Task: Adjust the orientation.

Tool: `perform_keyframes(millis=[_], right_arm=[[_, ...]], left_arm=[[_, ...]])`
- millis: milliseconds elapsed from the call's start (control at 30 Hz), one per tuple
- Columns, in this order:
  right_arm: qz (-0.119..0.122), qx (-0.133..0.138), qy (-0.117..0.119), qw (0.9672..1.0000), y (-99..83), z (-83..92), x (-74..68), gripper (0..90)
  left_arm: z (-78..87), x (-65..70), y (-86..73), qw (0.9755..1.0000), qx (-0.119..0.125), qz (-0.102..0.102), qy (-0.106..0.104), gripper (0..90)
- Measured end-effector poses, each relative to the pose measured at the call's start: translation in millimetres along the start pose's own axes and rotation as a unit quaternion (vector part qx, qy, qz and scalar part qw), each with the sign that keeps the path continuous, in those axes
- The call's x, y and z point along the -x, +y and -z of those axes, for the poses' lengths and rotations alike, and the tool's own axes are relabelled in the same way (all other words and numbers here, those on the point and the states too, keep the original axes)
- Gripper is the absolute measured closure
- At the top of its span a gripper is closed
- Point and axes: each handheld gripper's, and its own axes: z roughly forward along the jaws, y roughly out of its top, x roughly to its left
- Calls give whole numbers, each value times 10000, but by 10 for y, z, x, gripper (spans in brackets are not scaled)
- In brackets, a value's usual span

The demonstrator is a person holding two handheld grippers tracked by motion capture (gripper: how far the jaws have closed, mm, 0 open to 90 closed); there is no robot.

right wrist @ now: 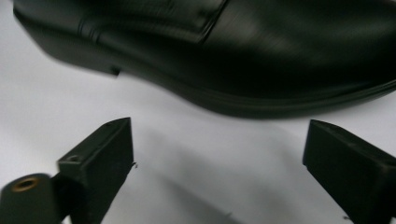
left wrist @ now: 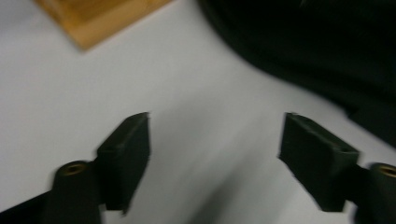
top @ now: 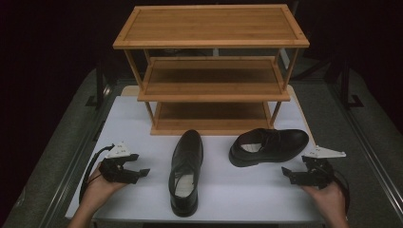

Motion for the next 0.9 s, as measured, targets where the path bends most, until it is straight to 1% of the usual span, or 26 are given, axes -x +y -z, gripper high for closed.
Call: perform_keyframes(millis=[33,67,100,133,167,200,233,267,300,333,367,400,433,467,500,533,567,600,633,667,700,733,767,833,867,900], right_arm=[[-43,46,-16,10000,24,17,30,150],[-92,82,-49,9999,48,31,61,179],[-129,103,-17,9999,68,46,91,247],[-125,139,-6,9998,88,62,118,279],[-125,139,-6,9998,88,62,118,279],[-130,167,-39,9998,108,70,143,295],[-158,174,-86,9997,150,75,192,365],[-172,174,-122,9996,172,73,214,395],[-163,180,-179,9995,193,70,236,432],[-163,180,-179,9995,193,70,236,432],[-166,197,-223,9994,235,61,276,499],[-177,209,-253,9993,256,58,293,532],[-144,212,-271,9993,277,54,317,575],[-144,212,-271,9993,277,54,317,575],[-150,210,-281,9993,298,48,336,620],[-177,212,-267,9993,340,30,383,702],[-177,212,-267,9993,340,30,383,702],[-166,190,-273,9993,372,11,417,774],[-175,192,-260,9993,388,2,434,813],[-157,196,-256,9994,403,-6,455,851],[-157,196,-256,9994,403,-6,455,851],[-146,207,-218,9994,432,-25,501,896],[-146,207,-218,9994,432,-25,501,896],[-197,201,-237,9993,464,-48,559,897],[-197,201,-237,9993,464,-48,559,897],[-240,198,-268,9992,480,-66,607,897]], left_arm=[[-11,21,131,9999,51,-122,-69,342],[-11,21,131,9999,51,-122,-69,379],[-36,47,274,9995,75,-271,-158,409],[-56,63,347,9992,95,-333,-220,457],[-56,63,347,9992,95,-333,-220,490],[-77,79,422,9988,113,-394,-261,490],[-134,114,573,9981,151,-472,-359,567],[-162,130,651,9977,166,-535,-394,611],[-162,130,651,9977,166,-535,-394,648],[-193,148,729,9970,183,-600,-448,648],[-259,193,887,9957,203,-719,-551,721],[-259,193,887,9957,203,-719,-551,760],[-327,239,1043,9942,208,-838,-648,794],[-327,239,1043,9942,208,-838,-648,836],[-360,260,1119,9933,220,-918,-672,836],[-430,300,1257,9917,271,-1013,-737,898],[-430,300,1257,9917,271,-1013,-737,899],[-511,334,1384,9901,262,-1115,-809,899],[-511,334,1384,9901,262,-1115,-809,899],[-549,350,1442,9894,229,-1181,-809,900],[-596,377,1494,9895,269,-1155,-830,900],[-686,413,1597,9881,272,-1226,-886,899],[-686,413,1597,9881,272,-1226,-886,899],[-829,480,1740,9864,315,-1292,-964,899],[-829,480,1740,9864,315,-1292,-964,900],[-919,528,1829,9853,341,-1323,-1022,900]])
